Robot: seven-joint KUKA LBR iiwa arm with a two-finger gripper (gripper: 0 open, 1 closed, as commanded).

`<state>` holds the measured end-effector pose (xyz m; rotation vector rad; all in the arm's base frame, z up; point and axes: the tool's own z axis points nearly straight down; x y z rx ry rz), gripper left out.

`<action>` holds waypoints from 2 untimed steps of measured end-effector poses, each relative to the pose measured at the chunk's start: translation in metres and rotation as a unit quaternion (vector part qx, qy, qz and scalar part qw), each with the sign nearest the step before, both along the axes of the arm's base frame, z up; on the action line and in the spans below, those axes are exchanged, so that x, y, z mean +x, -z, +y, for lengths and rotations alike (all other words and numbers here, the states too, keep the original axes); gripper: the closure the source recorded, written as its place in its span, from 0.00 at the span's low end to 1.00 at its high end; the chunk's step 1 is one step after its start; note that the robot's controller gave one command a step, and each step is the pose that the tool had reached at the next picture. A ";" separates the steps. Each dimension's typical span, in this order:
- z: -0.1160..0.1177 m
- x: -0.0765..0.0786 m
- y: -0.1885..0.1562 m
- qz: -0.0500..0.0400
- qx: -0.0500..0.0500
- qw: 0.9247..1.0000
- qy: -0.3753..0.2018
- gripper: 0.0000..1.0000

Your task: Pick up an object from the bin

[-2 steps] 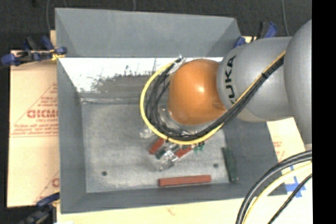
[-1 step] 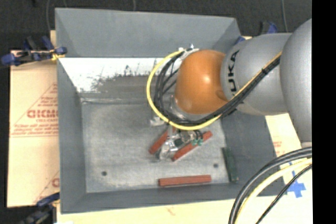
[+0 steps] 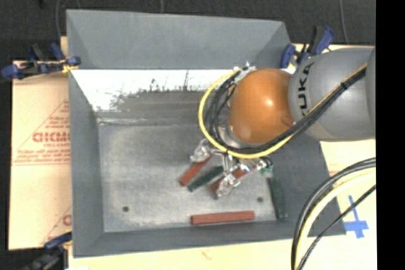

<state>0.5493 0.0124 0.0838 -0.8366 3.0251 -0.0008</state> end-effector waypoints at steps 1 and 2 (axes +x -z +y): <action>-0.033 0.007 0.004 0.002 0.002 0.984 0.181 1.00; -0.033 0.007 0.004 0.002 0.002 0.984 0.180 1.00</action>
Offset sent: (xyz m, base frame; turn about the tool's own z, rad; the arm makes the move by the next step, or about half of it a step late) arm 0.0000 0.0000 0.0000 0.0000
